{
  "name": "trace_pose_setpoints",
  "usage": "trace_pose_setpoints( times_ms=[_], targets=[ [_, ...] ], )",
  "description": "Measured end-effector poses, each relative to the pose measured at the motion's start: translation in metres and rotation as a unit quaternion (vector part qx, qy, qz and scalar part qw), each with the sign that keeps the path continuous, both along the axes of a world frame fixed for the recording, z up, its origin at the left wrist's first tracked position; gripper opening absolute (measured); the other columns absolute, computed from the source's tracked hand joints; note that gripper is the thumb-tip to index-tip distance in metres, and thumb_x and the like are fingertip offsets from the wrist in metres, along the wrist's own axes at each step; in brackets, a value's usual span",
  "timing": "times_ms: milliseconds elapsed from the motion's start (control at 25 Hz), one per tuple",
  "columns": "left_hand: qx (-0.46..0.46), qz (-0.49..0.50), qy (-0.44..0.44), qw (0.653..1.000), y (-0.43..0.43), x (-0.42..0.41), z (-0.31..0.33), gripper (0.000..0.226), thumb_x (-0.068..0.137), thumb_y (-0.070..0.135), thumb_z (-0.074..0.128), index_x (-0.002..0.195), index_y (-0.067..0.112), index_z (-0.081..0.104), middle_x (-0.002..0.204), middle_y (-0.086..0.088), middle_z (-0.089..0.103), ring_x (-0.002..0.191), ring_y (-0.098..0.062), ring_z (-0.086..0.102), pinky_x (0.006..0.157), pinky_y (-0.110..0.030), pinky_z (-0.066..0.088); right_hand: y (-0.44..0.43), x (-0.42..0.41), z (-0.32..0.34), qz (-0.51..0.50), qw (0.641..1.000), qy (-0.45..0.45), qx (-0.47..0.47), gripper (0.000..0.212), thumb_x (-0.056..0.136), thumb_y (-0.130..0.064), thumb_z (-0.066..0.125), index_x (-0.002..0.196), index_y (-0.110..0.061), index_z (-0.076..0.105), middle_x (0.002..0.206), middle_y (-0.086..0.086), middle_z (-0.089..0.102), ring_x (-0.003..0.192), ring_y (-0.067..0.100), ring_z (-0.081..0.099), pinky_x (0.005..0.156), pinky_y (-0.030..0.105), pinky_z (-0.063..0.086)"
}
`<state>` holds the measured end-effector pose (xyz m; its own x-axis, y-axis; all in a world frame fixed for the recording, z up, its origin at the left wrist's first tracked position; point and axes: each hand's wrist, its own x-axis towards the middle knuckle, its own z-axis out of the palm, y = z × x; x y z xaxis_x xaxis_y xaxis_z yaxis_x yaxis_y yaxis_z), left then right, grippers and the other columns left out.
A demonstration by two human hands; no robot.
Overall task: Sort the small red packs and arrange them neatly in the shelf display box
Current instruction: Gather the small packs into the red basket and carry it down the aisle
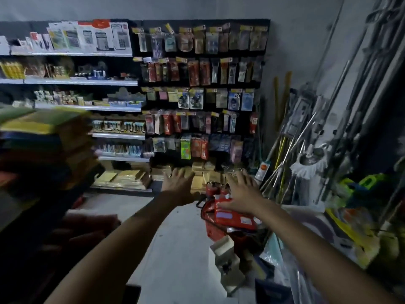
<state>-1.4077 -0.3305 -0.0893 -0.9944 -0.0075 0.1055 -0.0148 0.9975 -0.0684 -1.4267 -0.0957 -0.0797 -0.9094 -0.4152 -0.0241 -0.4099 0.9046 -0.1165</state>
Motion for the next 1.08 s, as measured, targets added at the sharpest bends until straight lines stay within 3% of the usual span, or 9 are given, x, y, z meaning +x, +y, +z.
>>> trace_pose_setpoints(
  times_ms=[280, 480, 800, 1080],
  targets=[
    [0.002, 0.029, -0.007, 1.000, -0.037, -0.181, 0.003, 0.085, 0.084, 0.070, 0.059, 0.156, 0.033, 0.030, 0.160, -0.010, 0.036, 0.146, -0.034, 0.035, 0.115, -0.062, 0.034, -0.029, -0.197, 0.013, 0.017, 1.000, 0.011, -0.022, 0.108, 0.086, -0.071, 0.059, 0.163, -0.022, 0.001, 0.169, 0.013, -0.001, 0.156, 0.039, -0.004, 0.124, 0.054, 0.008],
    [0.004, 0.062, -0.001, 0.998, -0.102, -0.273, -0.007, 0.081, 0.084, 0.072, 0.057, 0.151, 0.032, 0.035, 0.154, -0.010, 0.041, 0.140, -0.035, 0.042, 0.112, -0.059, 0.036, -0.086, -0.312, -0.007, 0.052, 0.999, 0.004, -0.004, 0.108, 0.085, -0.071, 0.059, 0.163, -0.024, -0.001, 0.170, 0.013, -0.007, 0.156, 0.038, -0.011, 0.125, 0.054, 0.003],
    [0.011, 0.158, 0.026, 0.987, -0.255, -0.416, 0.005, 0.086, 0.088, 0.072, 0.055, 0.158, 0.030, 0.026, 0.161, -0.014, 0.033, 0.147, -0.037, 0.035, 0.114, -0.065, 0.031, -0.256, -0.494, 0.016, 0.143, 0.990, 0.001, 0.017, 0.110, 0.086, -0.074, 0.056, 0.163, -0.023, -0.004, 0.170, 0.013, -0.012, 0.156, 0.037, -0.013, 0.126, 0.054, 0.005],
    [0.020, 0.265, 0.057, 0.962, -0.400, -0.427, 0.011, 0.090, 0.087, 0.074, 0.053, 0.160, 0.030, 0.024, 0.164, -0.015, 0.034, 0.147, -0.036, 0.038, 0.113, -0.059, 0.038, -0.448, -0.566, 0.025, 0.268, 0.963, 0.014, 0.036, 0.108, 0.087, -0.072, 0.057, 0.163, -0.021, -0.001, 0.170, 0.014, -0.006, 0.156, 0.038, -0.009, 0.125, 0.055, 0.008]
  ],
)
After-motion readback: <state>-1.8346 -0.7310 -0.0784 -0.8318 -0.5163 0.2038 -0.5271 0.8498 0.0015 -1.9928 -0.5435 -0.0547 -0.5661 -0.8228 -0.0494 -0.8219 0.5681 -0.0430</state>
